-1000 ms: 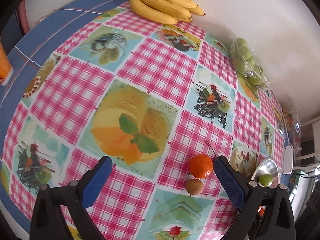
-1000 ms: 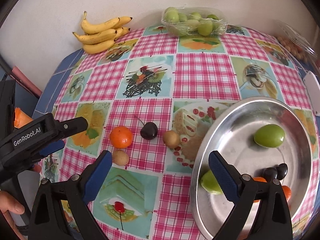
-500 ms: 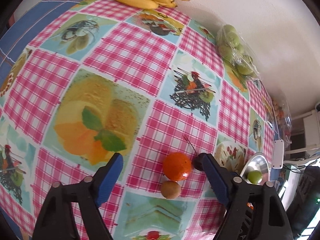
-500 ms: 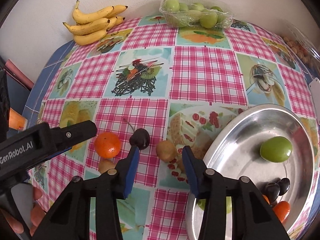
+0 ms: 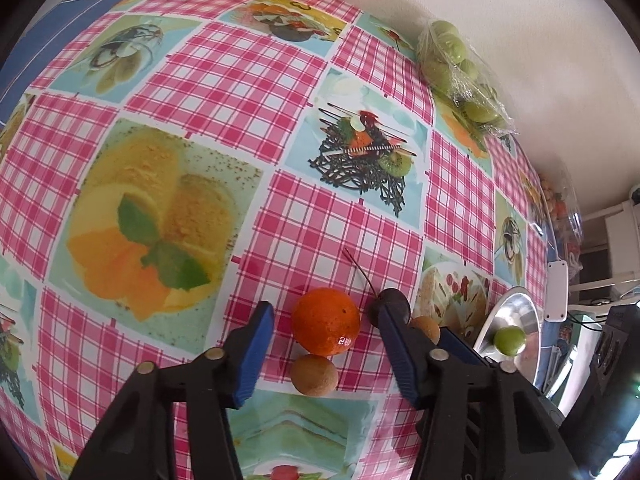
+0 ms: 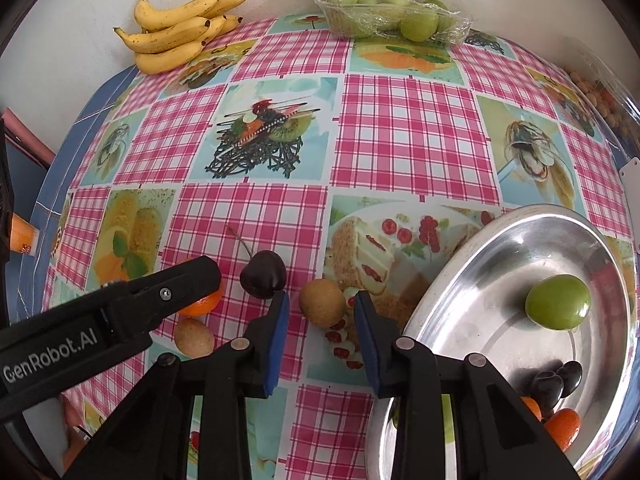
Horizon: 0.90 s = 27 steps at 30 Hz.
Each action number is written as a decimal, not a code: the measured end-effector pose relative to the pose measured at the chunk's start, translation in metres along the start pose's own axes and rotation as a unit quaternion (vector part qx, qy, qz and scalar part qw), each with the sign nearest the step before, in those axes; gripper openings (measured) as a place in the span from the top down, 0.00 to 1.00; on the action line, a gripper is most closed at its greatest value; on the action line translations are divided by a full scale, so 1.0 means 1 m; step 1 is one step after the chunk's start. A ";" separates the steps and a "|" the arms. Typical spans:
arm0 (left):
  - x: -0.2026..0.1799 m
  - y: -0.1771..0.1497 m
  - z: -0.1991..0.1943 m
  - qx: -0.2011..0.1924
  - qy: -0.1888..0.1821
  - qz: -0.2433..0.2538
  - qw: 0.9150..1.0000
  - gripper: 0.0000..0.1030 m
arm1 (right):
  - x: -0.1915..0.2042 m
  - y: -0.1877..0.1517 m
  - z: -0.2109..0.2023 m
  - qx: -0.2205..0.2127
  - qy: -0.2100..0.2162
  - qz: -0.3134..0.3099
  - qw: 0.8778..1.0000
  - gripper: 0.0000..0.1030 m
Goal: Organize fruits
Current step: 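Close the left tool on the mandarin while the right tool lowers around the brown kiwi, then grasp the brown kiwi with the right tool while the left tool holds the mandarin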
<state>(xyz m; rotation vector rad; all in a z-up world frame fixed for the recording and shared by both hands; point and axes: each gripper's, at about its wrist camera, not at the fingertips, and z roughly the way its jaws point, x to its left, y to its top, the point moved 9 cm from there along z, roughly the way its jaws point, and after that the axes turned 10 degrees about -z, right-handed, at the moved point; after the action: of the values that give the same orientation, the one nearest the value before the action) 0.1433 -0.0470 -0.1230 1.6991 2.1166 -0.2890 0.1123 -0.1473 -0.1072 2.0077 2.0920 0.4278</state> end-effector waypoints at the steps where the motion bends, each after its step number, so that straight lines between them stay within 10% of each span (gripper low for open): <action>1: 0.000 0.000 0.000 0.001 0.000 -0.001 1.000 0.51 | 0.000 -0.001 0.001 0.001 -0.001 0.001 1.000 0.69; 27: -0.004 0.004 -0.015 -0.019 -0.009 0.020 1.000 0.63 | 0.002 -0.004 -0.011 -0.014 0.016 0.016 1.000 0.75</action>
<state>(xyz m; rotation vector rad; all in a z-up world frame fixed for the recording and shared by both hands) 0.1448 -0.0438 -0.1078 1.7079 2.0593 -0.2504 0.1041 -0.1464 -0.0981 2.0340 2.0643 0.4957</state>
